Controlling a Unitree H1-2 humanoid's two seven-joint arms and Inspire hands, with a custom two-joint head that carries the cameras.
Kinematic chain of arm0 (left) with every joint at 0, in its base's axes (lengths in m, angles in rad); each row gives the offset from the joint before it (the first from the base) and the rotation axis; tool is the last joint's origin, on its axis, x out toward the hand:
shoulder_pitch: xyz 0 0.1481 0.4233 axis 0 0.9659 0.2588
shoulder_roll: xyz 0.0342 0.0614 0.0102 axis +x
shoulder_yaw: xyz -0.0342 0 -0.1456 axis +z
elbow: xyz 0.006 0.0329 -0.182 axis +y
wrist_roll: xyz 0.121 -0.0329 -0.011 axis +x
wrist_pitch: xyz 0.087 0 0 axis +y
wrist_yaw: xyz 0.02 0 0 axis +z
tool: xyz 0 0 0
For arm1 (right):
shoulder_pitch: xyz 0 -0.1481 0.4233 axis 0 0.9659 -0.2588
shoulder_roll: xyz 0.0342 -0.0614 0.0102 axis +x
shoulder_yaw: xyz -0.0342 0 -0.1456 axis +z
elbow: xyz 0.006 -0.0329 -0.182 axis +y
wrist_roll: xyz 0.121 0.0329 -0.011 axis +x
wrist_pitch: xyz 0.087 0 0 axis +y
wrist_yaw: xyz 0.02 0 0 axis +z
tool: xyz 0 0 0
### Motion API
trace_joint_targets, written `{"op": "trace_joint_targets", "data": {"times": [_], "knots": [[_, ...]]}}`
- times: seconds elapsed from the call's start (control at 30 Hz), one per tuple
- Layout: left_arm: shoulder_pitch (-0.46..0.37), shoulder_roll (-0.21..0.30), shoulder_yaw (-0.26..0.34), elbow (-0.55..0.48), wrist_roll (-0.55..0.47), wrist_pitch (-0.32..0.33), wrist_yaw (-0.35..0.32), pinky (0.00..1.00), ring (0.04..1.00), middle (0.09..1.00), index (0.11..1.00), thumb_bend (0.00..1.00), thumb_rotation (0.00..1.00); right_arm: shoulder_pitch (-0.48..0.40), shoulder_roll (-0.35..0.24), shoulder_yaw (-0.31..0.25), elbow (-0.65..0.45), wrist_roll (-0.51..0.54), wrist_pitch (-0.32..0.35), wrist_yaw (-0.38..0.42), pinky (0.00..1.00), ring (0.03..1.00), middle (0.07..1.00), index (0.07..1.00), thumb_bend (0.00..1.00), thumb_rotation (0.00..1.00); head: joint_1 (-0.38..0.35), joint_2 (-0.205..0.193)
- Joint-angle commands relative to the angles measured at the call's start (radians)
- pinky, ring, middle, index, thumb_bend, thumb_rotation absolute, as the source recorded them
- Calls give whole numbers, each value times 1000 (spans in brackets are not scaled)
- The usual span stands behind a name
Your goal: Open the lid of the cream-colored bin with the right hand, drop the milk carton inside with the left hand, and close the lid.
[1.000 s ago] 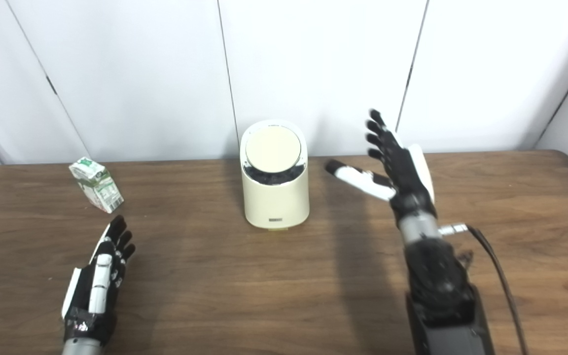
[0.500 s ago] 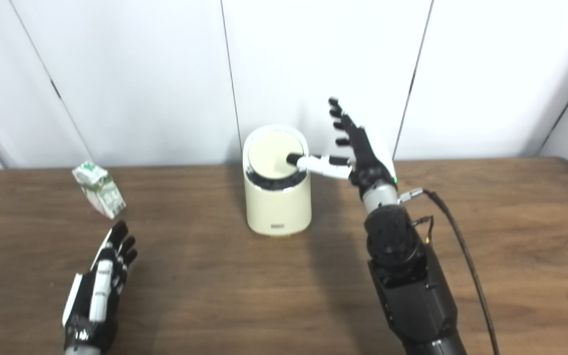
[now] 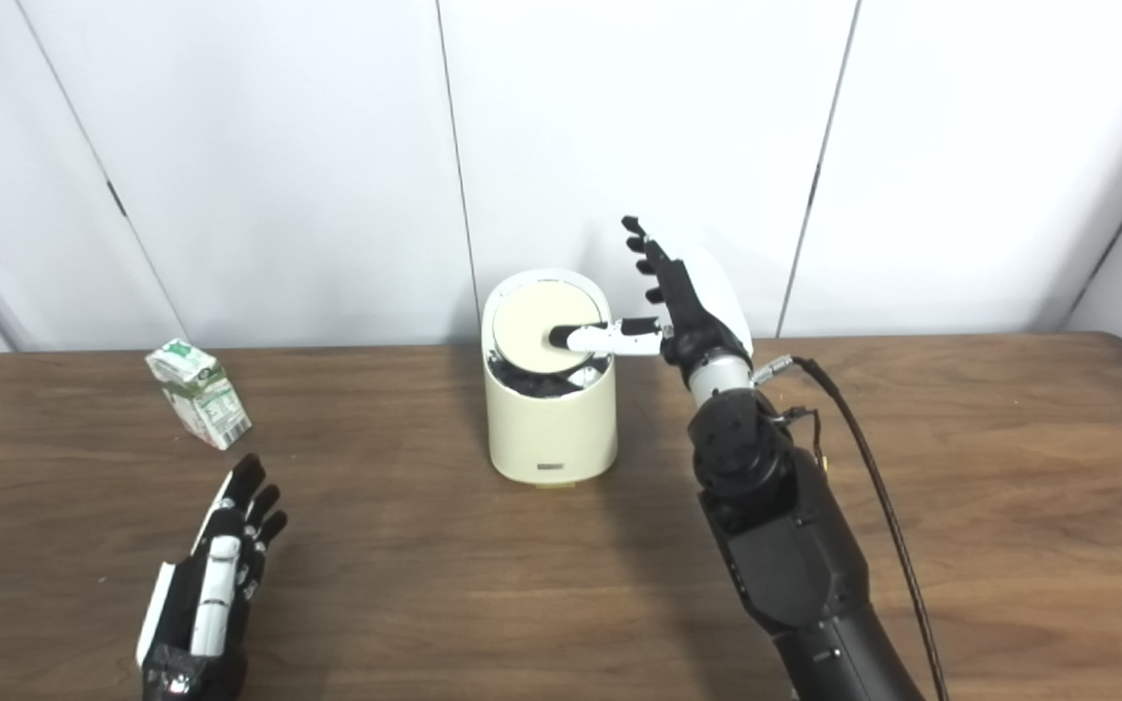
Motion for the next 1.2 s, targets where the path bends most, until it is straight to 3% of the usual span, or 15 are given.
{"op": "trace_joint_targets", "data": {"times": [0.0, 0.5, 0.93, 1.17], "knots": [[15, -11, -10, 1, 5, -21, 6, 948, 970, 993, 1000, 522, 859, -77, -2, 5, -5, -23, -49, -27, 696, 834, 895, 916, 886, 356, 2, 2], [19, -11, -16, -12, 0, -18, 3, 950, 970, 992, 1000, 525, 869, -78, -7, 54, 31, -50, -106, -25, 771, 884, 914, 920, 885, 249, -5, 15], [18, -10, -13, -18, -7, -11, 4, 947, 966, 989, 1000, 531, 866, -49, -43, 94, 2, -110, -114, -11, 799, 889, 912, 915, 882, 260, -9, 31], [13, -13, -16, -18, -4, -14, 6, 947, 971, 997, 1000, 531, 861, -45, -80, 143, -19, -182, -124, 19, 869, 923, 927, 927, 855, 236, -4, 38]]}}
